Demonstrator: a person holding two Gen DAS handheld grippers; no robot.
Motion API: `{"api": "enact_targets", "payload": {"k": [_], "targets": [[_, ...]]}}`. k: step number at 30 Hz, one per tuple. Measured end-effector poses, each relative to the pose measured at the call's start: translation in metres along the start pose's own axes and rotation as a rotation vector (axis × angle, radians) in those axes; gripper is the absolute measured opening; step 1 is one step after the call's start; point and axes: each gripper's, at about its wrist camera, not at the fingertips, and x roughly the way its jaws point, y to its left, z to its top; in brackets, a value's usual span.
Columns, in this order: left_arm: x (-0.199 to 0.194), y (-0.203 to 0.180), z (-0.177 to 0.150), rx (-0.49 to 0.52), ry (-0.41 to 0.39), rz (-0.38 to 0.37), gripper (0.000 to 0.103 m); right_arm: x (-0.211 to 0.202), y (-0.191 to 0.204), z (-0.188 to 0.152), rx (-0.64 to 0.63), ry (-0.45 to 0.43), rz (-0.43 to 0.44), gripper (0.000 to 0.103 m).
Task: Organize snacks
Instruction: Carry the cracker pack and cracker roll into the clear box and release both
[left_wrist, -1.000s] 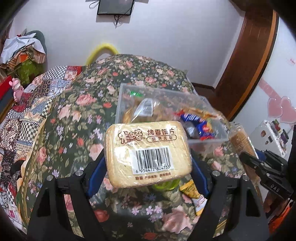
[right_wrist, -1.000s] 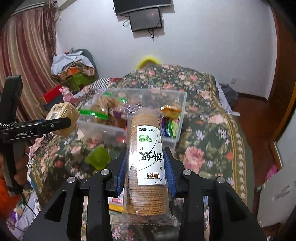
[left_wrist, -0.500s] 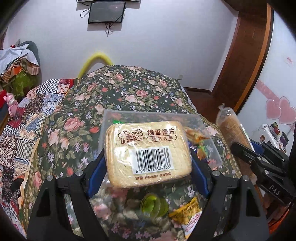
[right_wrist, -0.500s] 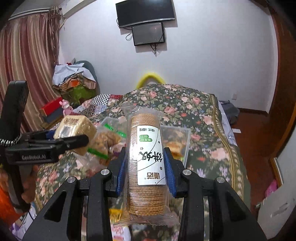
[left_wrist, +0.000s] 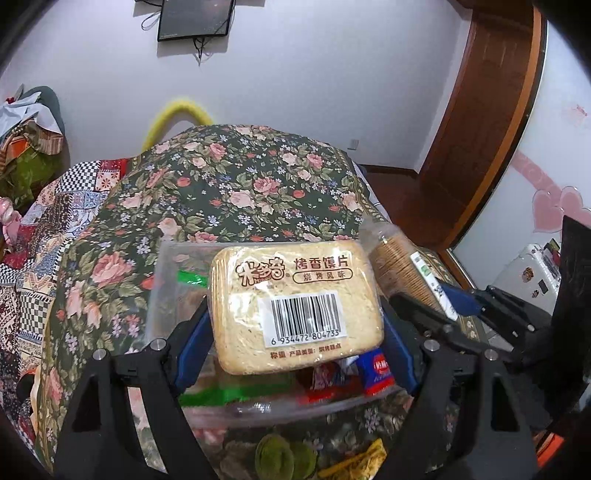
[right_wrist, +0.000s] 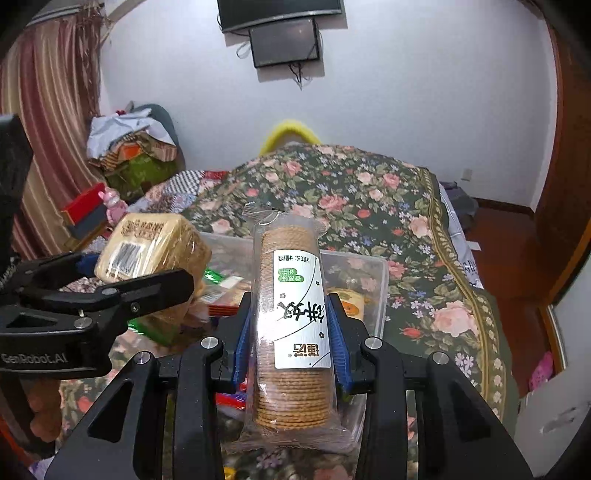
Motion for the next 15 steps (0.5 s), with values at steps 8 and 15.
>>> {"api": "enact_targets", "payload": {"k": [8, 15], "targets": [[0.027, -0.005, 0.010, 0.002, 0.034, 0.005, 0.081, 0.017, -0.006, -0.004, 0.007, 0.049, -0.016, 0.034], [0.032, -0.007, 0.006, 0.016, 0.045, -0.016, 0.083, 0.014, -0.005, -0.004, 0.003, 0.052, -0.016, 0.037]]}}
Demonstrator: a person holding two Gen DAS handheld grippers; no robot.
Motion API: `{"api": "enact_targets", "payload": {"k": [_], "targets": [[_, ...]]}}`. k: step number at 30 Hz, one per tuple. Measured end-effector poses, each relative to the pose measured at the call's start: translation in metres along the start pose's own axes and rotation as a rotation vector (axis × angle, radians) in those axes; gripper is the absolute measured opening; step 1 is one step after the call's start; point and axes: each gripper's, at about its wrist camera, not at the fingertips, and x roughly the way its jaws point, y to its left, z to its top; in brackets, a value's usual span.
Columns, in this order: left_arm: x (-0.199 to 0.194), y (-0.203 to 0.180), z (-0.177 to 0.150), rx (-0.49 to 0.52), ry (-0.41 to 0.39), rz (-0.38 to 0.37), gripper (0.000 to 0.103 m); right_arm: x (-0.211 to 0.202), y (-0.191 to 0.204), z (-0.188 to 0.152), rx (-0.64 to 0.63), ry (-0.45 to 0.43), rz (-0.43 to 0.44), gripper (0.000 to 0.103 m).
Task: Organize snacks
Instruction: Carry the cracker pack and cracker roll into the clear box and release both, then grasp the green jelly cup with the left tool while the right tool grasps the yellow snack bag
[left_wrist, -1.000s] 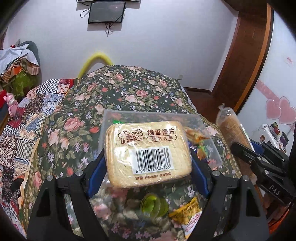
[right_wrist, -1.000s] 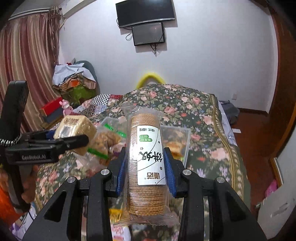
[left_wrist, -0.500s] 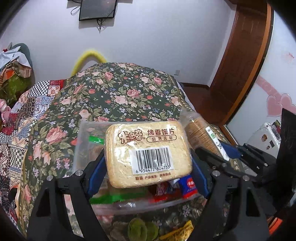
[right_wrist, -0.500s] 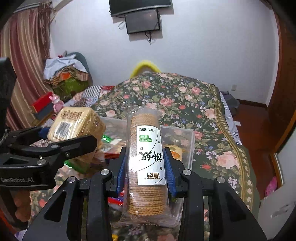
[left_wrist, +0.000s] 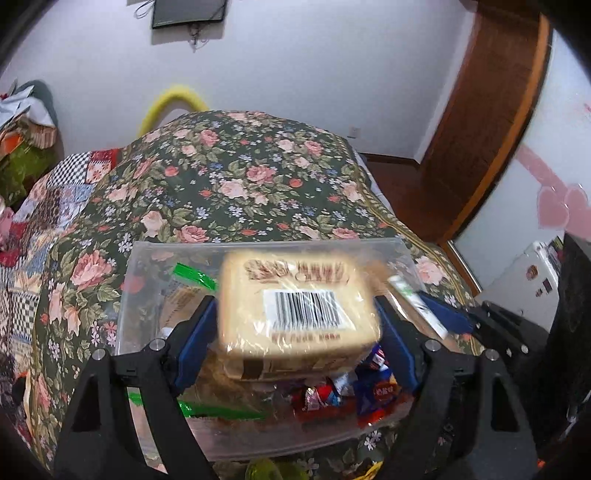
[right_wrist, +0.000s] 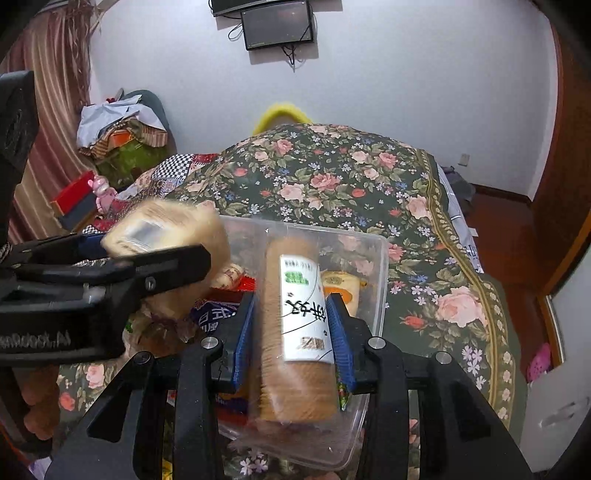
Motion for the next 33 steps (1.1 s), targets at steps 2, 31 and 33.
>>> {"api": "enact_targets", "payload": {"k": [2, 31, 33], "targets": [[-0.005, -0.003, -0.002, 0.022, -0.011, 0.000, 0.083, -0.003, 0.001, 0.001, -0.003, -0.006, 0.009, 0.037], [-0.080, 0.042, -0.103, 0.042, 0.026, 0.075, 0.083, -0.054, 0.029, -0.076, 0.009, 0.040, 0.107, 0.050], [-0.078, 0.045, -0.113, 0.036, 0.046, 0.074, 0.083, -0.048, 0.032, -0.085, 0.014, 0.072, 0.120, 0.050]]}}
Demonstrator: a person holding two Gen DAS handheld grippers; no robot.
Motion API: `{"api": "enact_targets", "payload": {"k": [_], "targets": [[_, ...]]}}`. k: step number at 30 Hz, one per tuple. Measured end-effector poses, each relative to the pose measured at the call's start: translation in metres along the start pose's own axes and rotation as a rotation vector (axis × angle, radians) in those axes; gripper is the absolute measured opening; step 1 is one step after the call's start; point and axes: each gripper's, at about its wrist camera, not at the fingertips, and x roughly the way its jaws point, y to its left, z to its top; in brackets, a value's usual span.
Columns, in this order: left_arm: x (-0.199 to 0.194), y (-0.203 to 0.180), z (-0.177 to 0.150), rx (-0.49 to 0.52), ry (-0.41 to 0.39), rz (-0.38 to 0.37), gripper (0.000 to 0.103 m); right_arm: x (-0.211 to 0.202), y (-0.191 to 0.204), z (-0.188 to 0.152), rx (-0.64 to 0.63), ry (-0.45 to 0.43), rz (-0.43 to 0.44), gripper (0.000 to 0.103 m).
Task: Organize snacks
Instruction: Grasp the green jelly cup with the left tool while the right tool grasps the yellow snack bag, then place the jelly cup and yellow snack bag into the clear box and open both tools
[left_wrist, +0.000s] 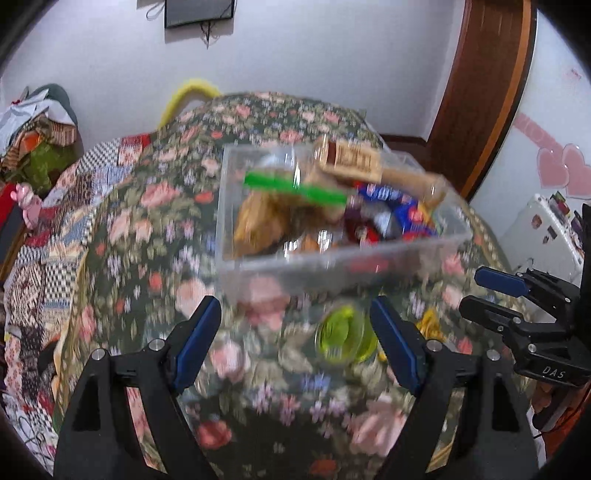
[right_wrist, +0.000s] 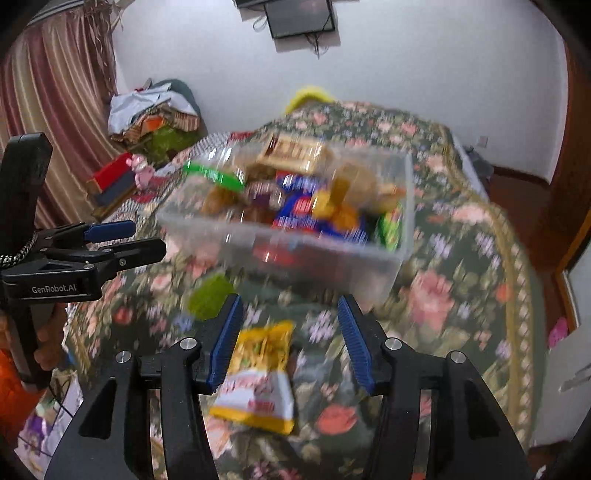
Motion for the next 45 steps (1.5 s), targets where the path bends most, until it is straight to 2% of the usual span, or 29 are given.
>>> {"api": "enact_targets", "payload": {"k": [11, 14, 16, 20, 27, 29, 30, 32, 33, 34, 40, 45], "targets": [[0.025, 0.002, -0.043, -0.018, 0.106, -0.022, 0.083, 0.044, 0.023, -0.033, -0.017, 0.165, 0.054, 0.050], [0.031, -0.003, -0.047, -0.011, 0.122, -0.032, 0.083, 0.046, 0.030, -0.039, -0.058, 0.156, 0.039, 0.053], [0.036, -0.008, -0.048, -0.007, 0.129, -0.042, 0.083, 0.045, 0.031, -0.041, -0.073, 0.147, 0.033, 0.050], [0.046, -0.019, -0.044, -0.006, 0.130, -0.060, 0.083, 0.041, 0.022, -0.041, -0.049, 0.136, 0.044, 0.045], [0.072, -0.037, -0.037, 0.001, 0.144, -0.071, 0.083, 0.027, 0.000, -0.045, 0.005, 0.110, 0.023, 0.044], [0.076, -0.043, -0.035, 0.016, 0.128, -0.059, 0.081, 0.022, -0.007, -0.046, 0.027, 0.103, 0.025, 0.043], [0.077, -0.044, -0.034, 0.020, 0.125, -0.060, 0.077, 0.020, -0.010, -0.046, 0.037, 0.098, 0.023, 0.043], [0.081, -0.048, -0.032, 0.036, 0.121, -0.044, 0.067, 0.016, -0.016, -0.047, 0.052, 0.090, 0.022, 0.043], [0.082, -0.049, -0.032, 0.043, 0.116, -0.036, 0.056, 0.013, -0.018, -0.047, 0.061, 0.085, 0.023, 0.043], [0.082, -0.050, -0.032, 0.051, 0.112, -0.022, 0.052, 0.011, -0.021, -0.047, 0.070, 0.080, 0.025, 0.043], [0.068, -0.045, -0.033, 0.049, 0.078, -0.036, 0.042, 0.006, -0.017, -0.038, 0.078, 0.051, 0.031, 0.043], [0.048, -0.035, -0.030, 0.025, 0.050, -0.052, 0.040, -0.001, -0.010, -0.026, 0.067, 0.011, 0.036, 0.043]]}}
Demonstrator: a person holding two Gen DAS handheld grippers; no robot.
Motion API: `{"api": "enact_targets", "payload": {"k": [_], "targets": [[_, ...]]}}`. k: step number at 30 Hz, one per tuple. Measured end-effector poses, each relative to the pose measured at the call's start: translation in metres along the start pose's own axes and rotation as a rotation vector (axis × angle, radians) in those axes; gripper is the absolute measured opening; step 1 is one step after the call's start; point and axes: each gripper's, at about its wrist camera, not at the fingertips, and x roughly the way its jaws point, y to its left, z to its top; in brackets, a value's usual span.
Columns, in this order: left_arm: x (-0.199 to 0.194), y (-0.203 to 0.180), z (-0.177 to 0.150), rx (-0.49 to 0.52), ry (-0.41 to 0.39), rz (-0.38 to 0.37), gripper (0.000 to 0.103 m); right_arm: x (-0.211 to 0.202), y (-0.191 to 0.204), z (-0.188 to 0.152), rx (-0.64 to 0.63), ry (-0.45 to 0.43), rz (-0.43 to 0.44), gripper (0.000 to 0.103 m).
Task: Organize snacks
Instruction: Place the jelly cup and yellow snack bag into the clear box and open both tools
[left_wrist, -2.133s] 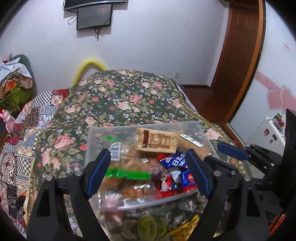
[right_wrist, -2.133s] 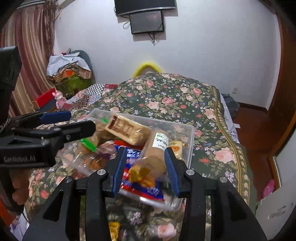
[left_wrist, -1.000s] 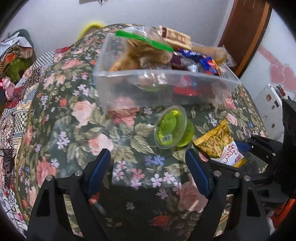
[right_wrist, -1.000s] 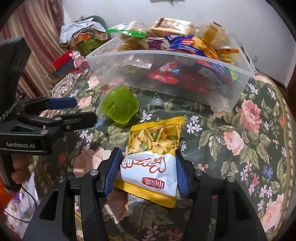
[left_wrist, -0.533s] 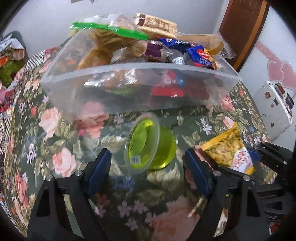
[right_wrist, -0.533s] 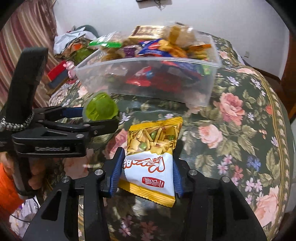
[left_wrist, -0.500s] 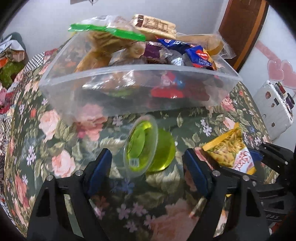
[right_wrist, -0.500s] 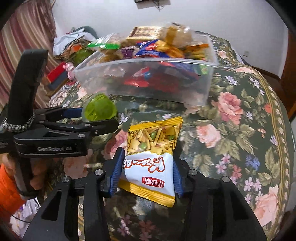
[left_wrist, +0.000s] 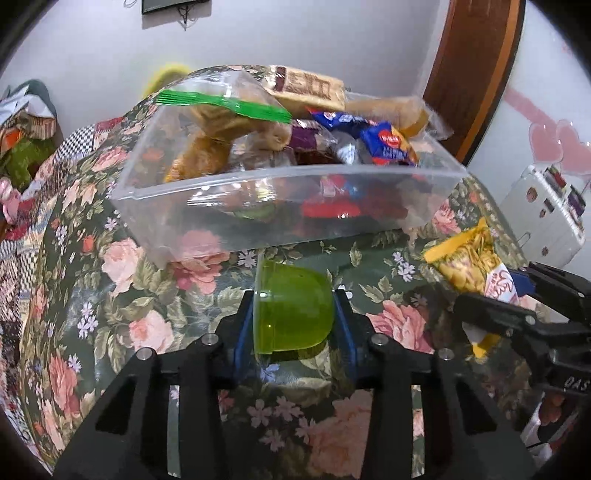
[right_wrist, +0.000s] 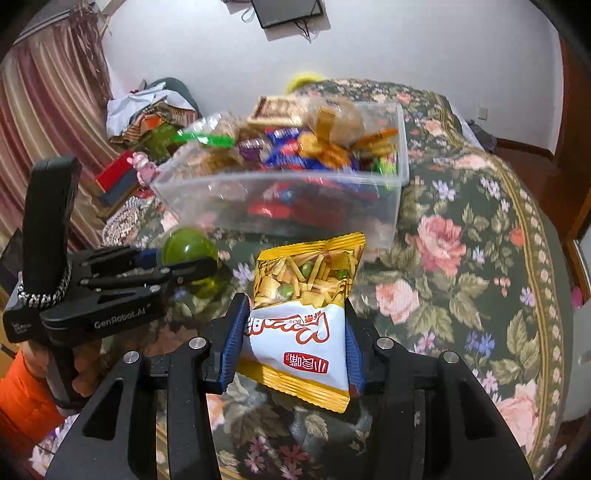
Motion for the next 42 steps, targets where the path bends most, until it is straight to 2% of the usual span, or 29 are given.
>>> {"api": "enact_targets", "payload": {"k": [10, 17, 25, 34, 42], "targets": [[-0.046, 0.024, 0.013, -0.051, -0.096, 0.006, 0.040, -0.009, 0.013, 0.030, -0.021, -0.086, 0.027, 0.043], [-0.072, 0.033, 0.037, -0.071, -0.181, 0.019, 0.040, -0.009, 0.022, 0.056, -0.042, -0.144, 0.043, 0.043], [-0.063, 0.043, 0.064, -0.093, -0.206, 0.046, 0.040, 0.003, 0.030, 0.086, -0.045, -0.193, 0.051, 0.043], [-0.041, 0.052, 0.078, -0.128, -0.193, 0.056, 0.040, 0.040, 0.033, 0.108, -0.054, -0.159, 0.013, 0.044], [-0.027, 0.055, 0.079, -0.129, -0.161, 0.070, 0.043, 0.048, 0.040, 0.112, -0.059, -0.141, -0.012, 0.046]]}}
